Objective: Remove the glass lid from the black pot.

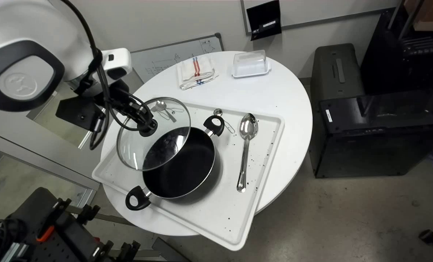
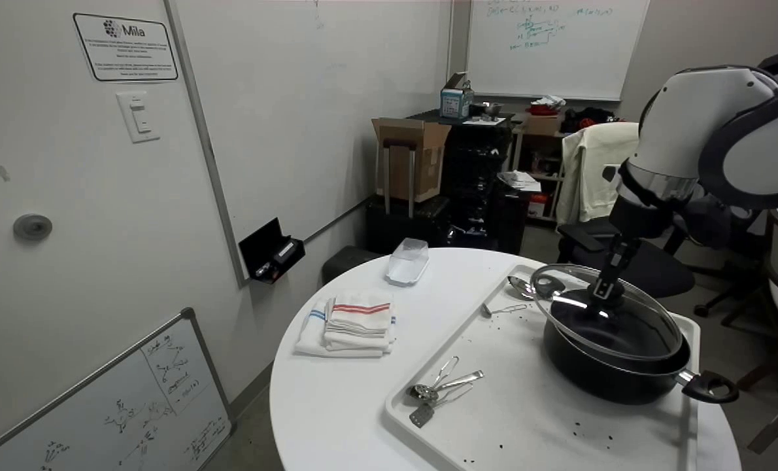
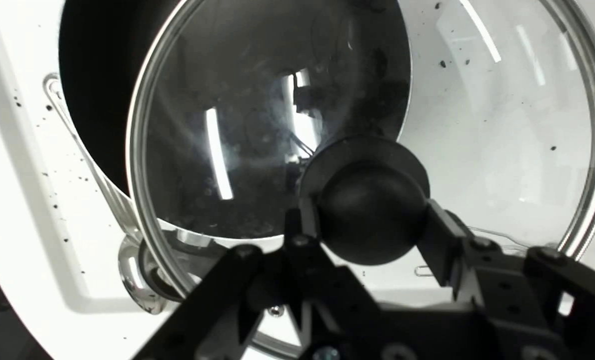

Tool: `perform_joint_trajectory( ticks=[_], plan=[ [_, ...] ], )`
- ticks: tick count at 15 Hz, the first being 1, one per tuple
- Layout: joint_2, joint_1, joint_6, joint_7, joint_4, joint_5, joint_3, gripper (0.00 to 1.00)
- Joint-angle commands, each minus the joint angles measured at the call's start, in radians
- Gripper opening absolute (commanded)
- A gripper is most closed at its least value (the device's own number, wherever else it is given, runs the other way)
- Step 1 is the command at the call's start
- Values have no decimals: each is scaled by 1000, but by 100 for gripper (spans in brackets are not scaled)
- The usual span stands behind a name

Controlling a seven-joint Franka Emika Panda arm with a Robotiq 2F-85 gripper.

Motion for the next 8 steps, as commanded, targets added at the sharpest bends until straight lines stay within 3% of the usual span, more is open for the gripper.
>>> perform_joint_trajectory(
  ticks=[1,8],
  plan=[
    [-23,90,-39,63,29,-77,-36,25],
    [21,234,-84,177,108,-188,-36,25]
  ],
)
